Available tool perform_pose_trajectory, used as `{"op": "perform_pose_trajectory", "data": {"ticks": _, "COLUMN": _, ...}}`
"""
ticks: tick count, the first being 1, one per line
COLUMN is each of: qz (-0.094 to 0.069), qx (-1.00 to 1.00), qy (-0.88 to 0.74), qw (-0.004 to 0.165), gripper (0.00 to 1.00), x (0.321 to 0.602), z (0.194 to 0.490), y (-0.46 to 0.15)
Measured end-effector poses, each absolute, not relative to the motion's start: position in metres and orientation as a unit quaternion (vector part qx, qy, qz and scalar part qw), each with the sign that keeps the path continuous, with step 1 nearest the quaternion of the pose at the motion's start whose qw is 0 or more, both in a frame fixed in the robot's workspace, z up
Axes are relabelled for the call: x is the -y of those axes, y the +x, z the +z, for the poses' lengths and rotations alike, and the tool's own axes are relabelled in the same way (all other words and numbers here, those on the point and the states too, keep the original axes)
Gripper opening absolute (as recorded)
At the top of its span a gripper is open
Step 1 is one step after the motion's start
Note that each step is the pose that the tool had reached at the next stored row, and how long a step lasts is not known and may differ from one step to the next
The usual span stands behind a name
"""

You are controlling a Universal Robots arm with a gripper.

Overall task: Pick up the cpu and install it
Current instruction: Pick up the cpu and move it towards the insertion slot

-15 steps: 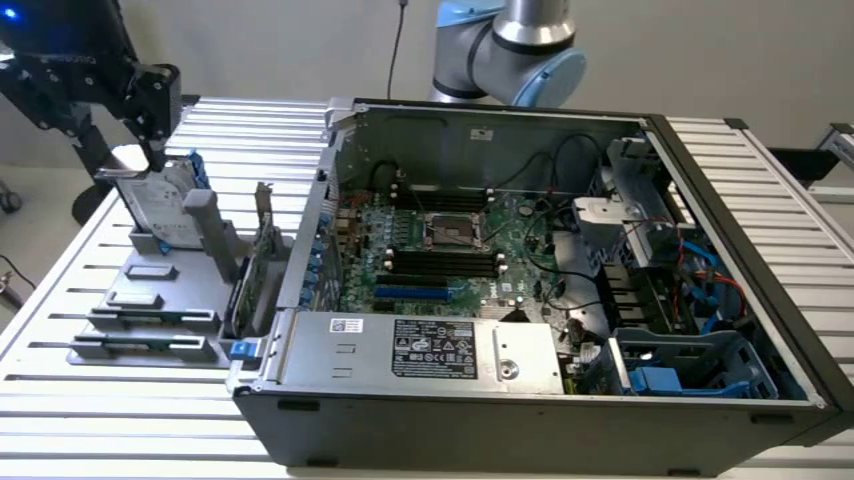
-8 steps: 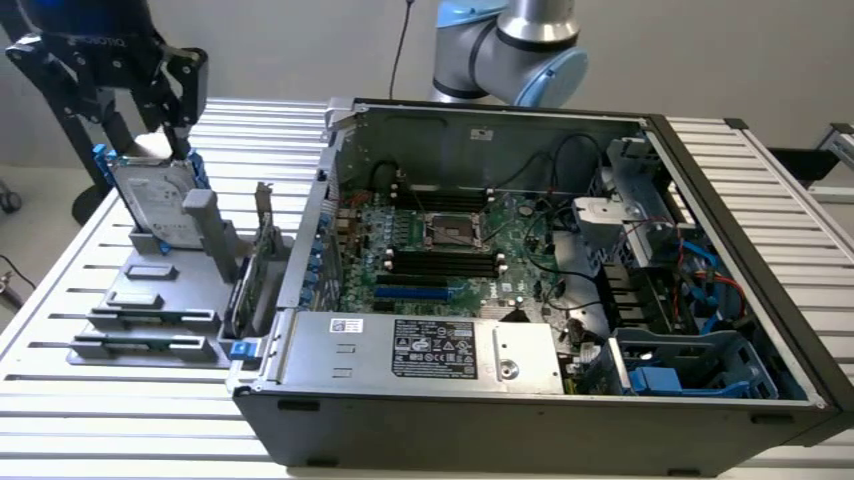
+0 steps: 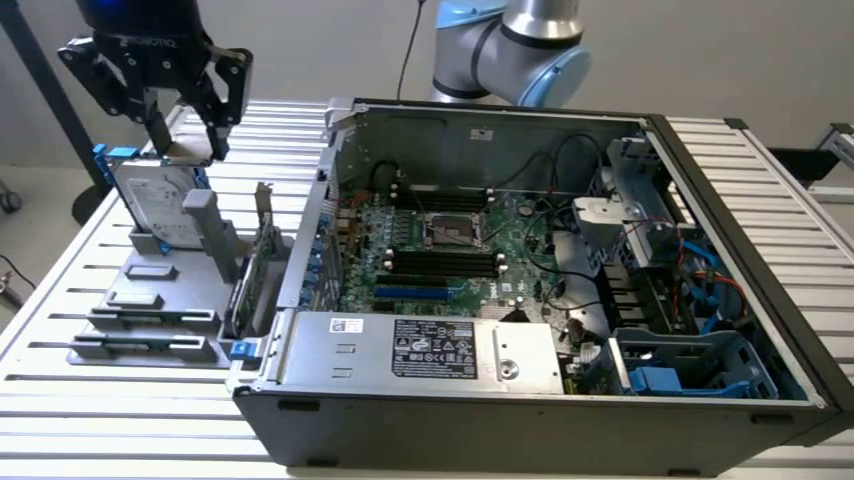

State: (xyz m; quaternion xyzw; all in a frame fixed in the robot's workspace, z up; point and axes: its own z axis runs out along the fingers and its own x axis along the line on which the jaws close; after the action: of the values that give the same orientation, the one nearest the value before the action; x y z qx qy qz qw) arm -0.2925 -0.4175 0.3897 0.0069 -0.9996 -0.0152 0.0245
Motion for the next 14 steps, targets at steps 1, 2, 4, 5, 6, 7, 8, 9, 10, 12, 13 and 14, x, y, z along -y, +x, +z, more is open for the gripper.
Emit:
{"op": "perform_pose_trajectory", "data": {"ticks": 1, "qz": -0.015, "qx": 1.0, "qy": 0.007, "qw": 0.025, "gripper": 0.55, "x": 0.417, "z": 0.39, "y": -0.288}}
{"op": "perform_pose_trajectory", "data": {"ticks": 2, "qz": -0.015, "qx": 1.0, "qy": 0.007, "qw": 0.025, "gripper": 0.55, "x": 0.417, "z": 0.39, "y": -0.283}}
{"op": "perform_pose_trajectory", "data": {"ticks": 4, "qz": -0.015, "qx": 1.0, "qy": 0.007, "qw": 0.025, "gripper": 0.55, "x": 0.417, "z": 0.39, "y": -0.274}}
{"op": "perform_pose_trajectory", "data": {"ticks": 5, "qz": -0.015, "qx": 1.0, "qy": 0.007, "qw": 0.025, "gripper": 0.55, "x": 0.416, "z": 0.39, "y": -0.27}}
{"op": "perform_pose_trajectory", "data": {"ticks": 6, "qz": -0.015, "qx": 1.0, "qy": 0.007, "qw": 0.025, "gripper": 0.55, "x": 0.416, "z": 0.39, "y": -0.265}}
{"op": "perform_pose_trajectory", "data": {"ticks": 7, "qz": -0.015, "qx": 1.0, "qy": 0.007, "qw": 0.025, "gripper": 0.55, "x": 0.416, "z": 0.39, "y": -0.261}}
{"op": "perform_pose_trajectory", "data": {"ticks": 8, "qz": -0.015, "qx": 1.0, "qy": 0.007, "qw": 0.025, "gripper": 0.55, "x": 0.416, "z": 0.39, "y": -0.256}}
{"op": "perform_pose_trajectory", "data": {"ticks": 9, "qz": -0.015, "qx": 1.0, "qy": 0.007, "qw": 0.025, "gripper": 0.55, "x": 0.415, "z": 0.39, "y": -0.251}}
{"op": "perform_pose_trajectory", "data": {"ticks": 10, "qz": -0.015, "qx": 1.0, "qy": 0.007, "qw": 0.025, "gripper": 0.55, "x": 0.415, "z": 0.39, "y": -0.247}}
{"op": "perform_pose_trajectory", "data": {"ticks": 12, "qz": -0.015, "qx": 1.0, "qy": 0.007, "qw": 0.025, "gripper": 0.55, "x": 0.415, "z": 0.39, "y": -0.238}}
{"op": "perform_pose_trajectory", "data": {"ticks": 13, "qz": -0.015, "qx": 1.0, "qy": 0.007, "qw": 0.025, "gripper": 0.55, "x": 0.414, "z": 0.39, "y": -0.233}}
{"op": "perform_pose_trajectory", "data": {"ticks": 14, "qz": -0.015, "qx": 1.0, "qy": 0.007, "qw": 0.025, "gripper": 0.55, "x": 0.414, "z": 0.39, "y": -0.229}}
